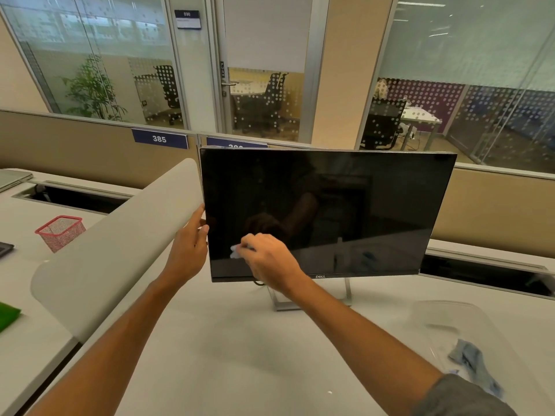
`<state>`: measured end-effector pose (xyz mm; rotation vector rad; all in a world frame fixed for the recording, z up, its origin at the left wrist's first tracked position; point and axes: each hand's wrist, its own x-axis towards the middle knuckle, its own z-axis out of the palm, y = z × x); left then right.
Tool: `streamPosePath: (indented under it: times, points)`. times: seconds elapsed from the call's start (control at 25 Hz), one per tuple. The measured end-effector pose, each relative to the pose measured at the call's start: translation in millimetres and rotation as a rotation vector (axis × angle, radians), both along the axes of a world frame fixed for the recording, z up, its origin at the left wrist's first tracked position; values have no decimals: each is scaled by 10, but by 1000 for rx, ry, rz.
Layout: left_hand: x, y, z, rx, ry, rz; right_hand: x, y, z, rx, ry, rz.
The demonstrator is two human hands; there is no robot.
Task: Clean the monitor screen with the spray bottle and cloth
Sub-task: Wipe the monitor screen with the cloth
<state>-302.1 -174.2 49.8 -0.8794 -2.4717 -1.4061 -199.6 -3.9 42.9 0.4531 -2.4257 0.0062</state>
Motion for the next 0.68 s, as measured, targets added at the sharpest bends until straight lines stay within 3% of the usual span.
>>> streamPosePath:
  times: [0.16, 0.28, 0.44, 0.6, 0.68]
  points:
    - [14, -1, -4, 15, -12, -7, -39, 162, 696, -377, 338, -162]
    - [27, -7, -5, 27, -36, -22, -105, 330, 1106, -560, 435, -347]
    - [64, 10, 28, 19, -49, -20, -181, 121, 900, -332, 393, -335]
    - [73, 5, 45, 0, -48, -11, -158, -226, 183, -39, 172, -169]
    - [86, -6, 56, -2, -46, -15, -155, -301, 94, -30, 105, -127]
